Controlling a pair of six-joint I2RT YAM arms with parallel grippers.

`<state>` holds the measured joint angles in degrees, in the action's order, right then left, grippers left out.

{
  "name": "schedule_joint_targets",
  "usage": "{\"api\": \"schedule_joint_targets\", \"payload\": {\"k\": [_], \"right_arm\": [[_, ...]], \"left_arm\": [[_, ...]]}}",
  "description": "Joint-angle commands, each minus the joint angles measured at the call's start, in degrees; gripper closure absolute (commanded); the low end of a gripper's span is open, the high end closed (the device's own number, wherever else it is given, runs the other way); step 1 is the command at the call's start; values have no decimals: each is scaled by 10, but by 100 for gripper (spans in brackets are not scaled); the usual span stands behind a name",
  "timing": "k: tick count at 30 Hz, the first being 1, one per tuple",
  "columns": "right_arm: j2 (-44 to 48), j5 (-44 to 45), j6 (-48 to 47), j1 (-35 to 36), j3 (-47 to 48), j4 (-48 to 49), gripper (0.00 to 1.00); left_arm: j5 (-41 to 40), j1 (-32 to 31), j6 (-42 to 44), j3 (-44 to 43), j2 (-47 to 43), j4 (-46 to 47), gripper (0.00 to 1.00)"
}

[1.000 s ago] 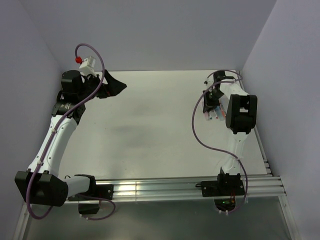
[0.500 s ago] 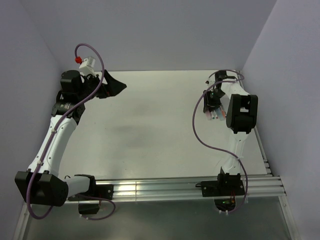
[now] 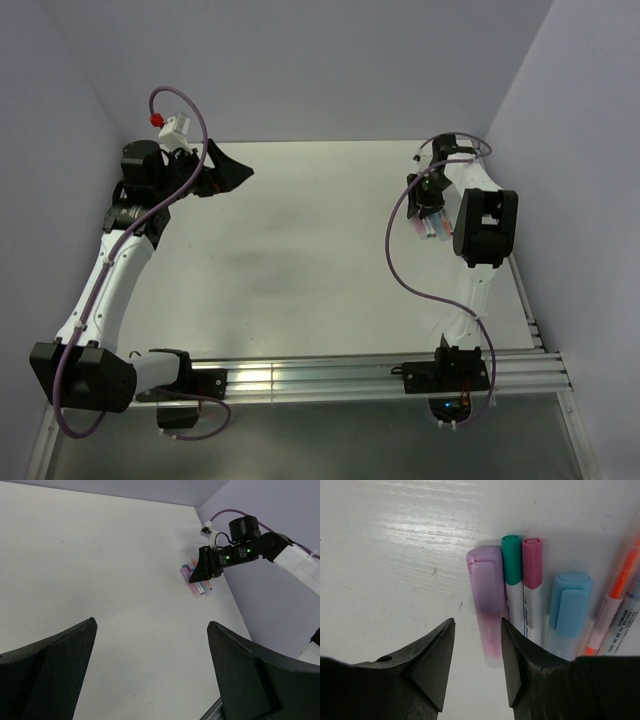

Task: Insert the pens into the pen caps
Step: Place the pen at the center of the board, then reset both arms

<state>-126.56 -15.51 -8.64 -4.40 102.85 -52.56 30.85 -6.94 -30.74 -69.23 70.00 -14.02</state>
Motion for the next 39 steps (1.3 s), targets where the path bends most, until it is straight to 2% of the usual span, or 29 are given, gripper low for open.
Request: {"api": "schedule_joint_targets", "payload": {"k": [1, 5, 7, 8, 10, 12, 15, 20, 26, 33, 39], "right_arm": [[45, -12, -2, -4, 27, -15, 50], [67, -40, -2, -3, 45, -31, 50], [79, -64, -2, -3, 54, -42, 47], [98, -76, -4, -3, 56, -45, 44], [122, -115, -7, -3, 53, -49, 28], [161, -145, -5, -3, 47, -49, 16], [209, -189, 5, 2, 29, -47, 12], [300, -270, 2, 20, -40, -35, 7], [433, -192, -24, 110, -165, 22, 2], [490, -167, -18, 168, -281, 107, 0], [506, -175, -14, 179, -308, 126, 0]], "left_arm": [[12, 3, -5, -13, -4, 27, 0], [-4, 3, 7, -17, -4, 18, 1], [-9, 3, 23, -19, -3, 9, 1], [-9, 3, 31, -20, -1, 6, 0], [-8, 3, 54, -24, 1, -9, 0], [-11, 4, 83, -42, 8, -37, 1], [-19, 4, 118, -70, 23, -79, 0], [-11, 5, 161, -97, 55, -141, 1], [-29, 7, 191, -55, 37, -123, 1], [-83, 7, 230, -6, 23, -152, 1], [-103, 7, 227, 26, -2, -147, 0]]}}
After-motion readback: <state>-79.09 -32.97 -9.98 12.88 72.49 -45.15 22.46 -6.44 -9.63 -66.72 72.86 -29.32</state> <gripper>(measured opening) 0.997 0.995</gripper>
